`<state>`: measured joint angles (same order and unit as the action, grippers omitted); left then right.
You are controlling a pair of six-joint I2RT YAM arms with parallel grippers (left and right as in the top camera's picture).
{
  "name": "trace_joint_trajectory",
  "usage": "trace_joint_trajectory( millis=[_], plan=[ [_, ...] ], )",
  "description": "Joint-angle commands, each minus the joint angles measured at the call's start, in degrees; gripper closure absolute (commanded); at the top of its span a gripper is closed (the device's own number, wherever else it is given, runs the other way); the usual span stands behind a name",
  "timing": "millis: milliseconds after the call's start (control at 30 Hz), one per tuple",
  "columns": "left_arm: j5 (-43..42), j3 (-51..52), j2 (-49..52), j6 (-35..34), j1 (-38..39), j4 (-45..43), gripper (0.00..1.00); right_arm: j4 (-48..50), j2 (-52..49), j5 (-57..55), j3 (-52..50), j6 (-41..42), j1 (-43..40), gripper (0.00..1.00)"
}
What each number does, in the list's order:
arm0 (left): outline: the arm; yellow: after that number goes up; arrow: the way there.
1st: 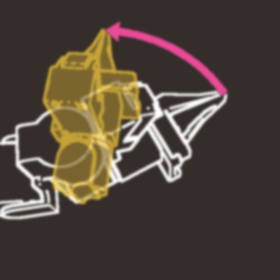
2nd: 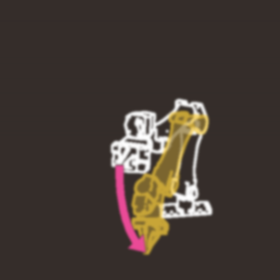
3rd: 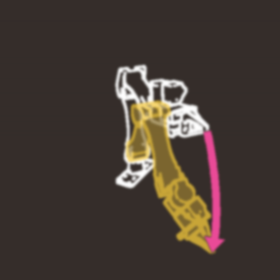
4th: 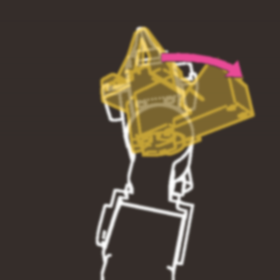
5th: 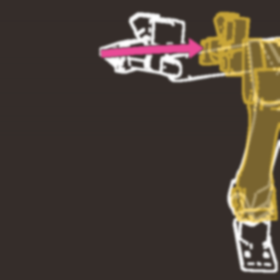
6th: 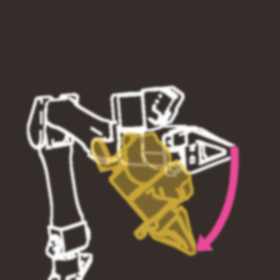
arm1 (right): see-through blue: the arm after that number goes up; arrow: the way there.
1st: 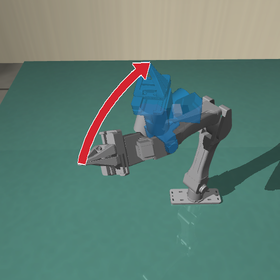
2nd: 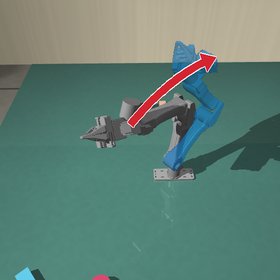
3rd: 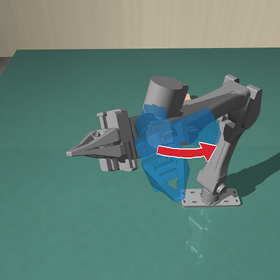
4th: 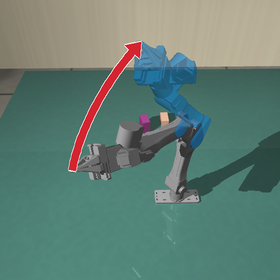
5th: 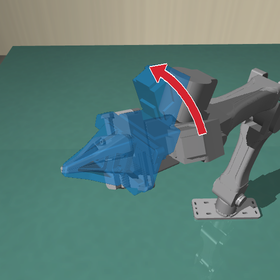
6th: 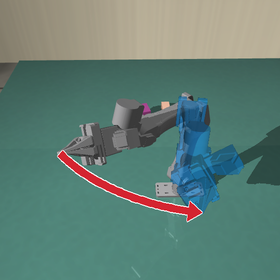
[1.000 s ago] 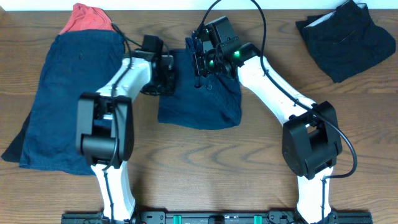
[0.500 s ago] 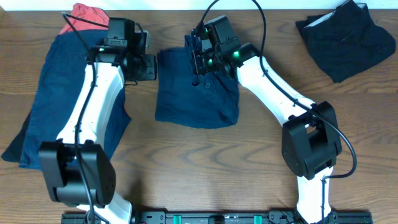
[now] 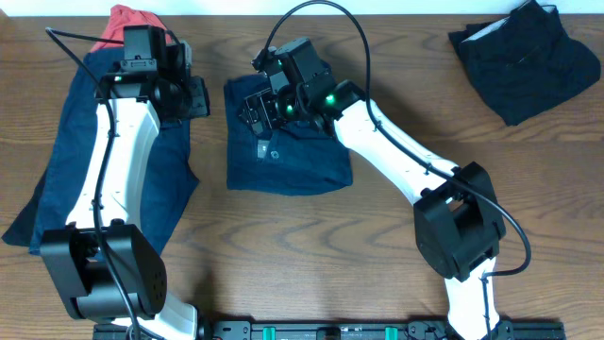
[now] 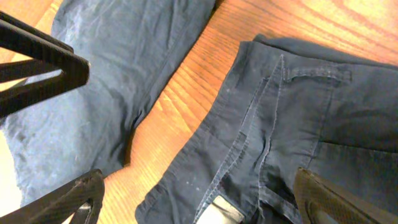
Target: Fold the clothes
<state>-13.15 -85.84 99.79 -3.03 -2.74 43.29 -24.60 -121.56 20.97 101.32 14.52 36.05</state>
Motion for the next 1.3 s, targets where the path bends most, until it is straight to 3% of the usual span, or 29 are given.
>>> trace_joint_trajectory(
  millis=[0, 333, 700, 1033, 1267],
  plan=[
    [0.3, 0.0, -1.1, -0.6, -0.3, 0.2, 0.58, -1.0, 1.9, 1.6, 1.0, -1.1, -2.7, 0.04],
    [0.3, 0.2, -0.5, -0.5, 0.0, 1.2, 0.58, -8.9, 1.2, 1.3, 1.0, -2.7, -7.1, 0.11],
    [0.3, 0.6, 3.4, -0.3, 0.0, 2.6, 0.58, -8.9, 0.0, -7.6, 1.0, -5.2, -1.3, 0.16],
    [0.8, 0.6, 5.6, -0.3, -0.5, 2.3, 0.59, -5.9, -4.1, -21.4, 1.0, -15.0, 4.0, 0.09],
    [0.7, 0.6, 5.6, -0.5, -2.6, 2.5, 0.59, -2.7, -7.3, -25.4, 1.0, -15.5, 6.4, 0.1]
  ],
)
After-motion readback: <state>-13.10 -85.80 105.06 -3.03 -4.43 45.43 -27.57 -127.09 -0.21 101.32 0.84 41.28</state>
